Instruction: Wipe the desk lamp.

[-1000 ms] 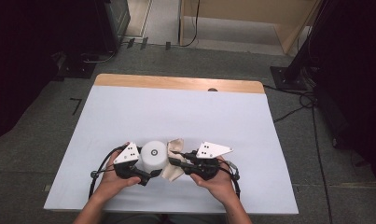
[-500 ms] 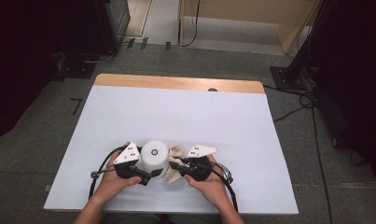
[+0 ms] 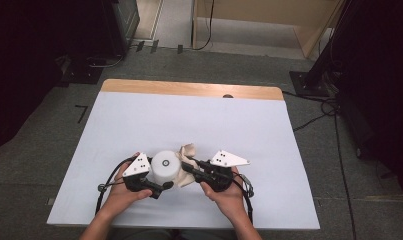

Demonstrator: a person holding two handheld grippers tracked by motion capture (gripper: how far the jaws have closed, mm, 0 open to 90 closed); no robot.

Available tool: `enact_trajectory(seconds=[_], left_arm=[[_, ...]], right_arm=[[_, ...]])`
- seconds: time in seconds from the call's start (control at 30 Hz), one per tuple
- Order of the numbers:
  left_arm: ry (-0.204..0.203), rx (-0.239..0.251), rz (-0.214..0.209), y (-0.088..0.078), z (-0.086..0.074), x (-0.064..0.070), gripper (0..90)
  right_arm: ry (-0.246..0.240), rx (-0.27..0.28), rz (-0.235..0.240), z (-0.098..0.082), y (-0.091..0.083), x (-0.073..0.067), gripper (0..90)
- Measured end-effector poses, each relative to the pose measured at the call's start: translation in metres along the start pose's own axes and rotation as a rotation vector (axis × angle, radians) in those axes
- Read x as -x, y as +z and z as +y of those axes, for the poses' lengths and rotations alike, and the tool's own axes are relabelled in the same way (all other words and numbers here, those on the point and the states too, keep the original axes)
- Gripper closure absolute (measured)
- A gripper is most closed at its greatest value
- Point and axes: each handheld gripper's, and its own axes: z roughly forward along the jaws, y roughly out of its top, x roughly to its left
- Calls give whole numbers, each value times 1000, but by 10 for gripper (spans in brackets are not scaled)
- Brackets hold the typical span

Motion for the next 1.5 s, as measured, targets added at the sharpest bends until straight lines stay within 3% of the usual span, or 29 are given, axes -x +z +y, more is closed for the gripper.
enact_trajectory(seconds=[0.1, 0.33, 0.43, 0.53, 0.67, 0.77, 0.87, 1.0, 1.07, 1.17, 1.27, 1.33, 1.5], left_arm=[[0, 3, 4, 0, -1, 0, 60], [3, -1, 7, 0, -1, 1, 62], [11, -6, 12, 0, -1, 1, 63], [16, -7, 18, 0, -2, 2, 66], [21, -8, 19, 0, -2, 2, 68], [23, -7, 18, 0, -2, 2, 69], [25, -9, 14, -1, -2, 2, 69], [29, -8, 11, -1, -2, 1, 70], [32, -9, 9, -1, -2, 1, 70], [33, -9, 8, -1, -2, 1, 71], [33, -11, 5, -1, -2, 1, 71], [30, -12, 7, -1, -2, 1, 70], [29, -16, 9, -1, -2, 2, 70]], right_arm=[[59, -62, -31, -10, 8, 7, 750], [111, -114, -53, -19, 16, 12, 750], [138, -58, -34, -9, 9, 11, 750], [118, 7, -17, 2, 2, 3, 750], [96, 14, -26, 3, 2, 0, 749], [142, -34, -35, -6, 8, 7, 749], [169, -145, -90, -18, 20, 10, 747], [239, -192, -97, -28, 26, 17, 747], [252, -180, -93, -28, 26, 18, 746], [256, -109, -65, -19, 19, 15, 747], [229, -18, -24, -5, 8, 8, 746], [200, 18, -22, 2, 3, 3, 744], [205, -5, -31, -2, 6, 3, 743]])
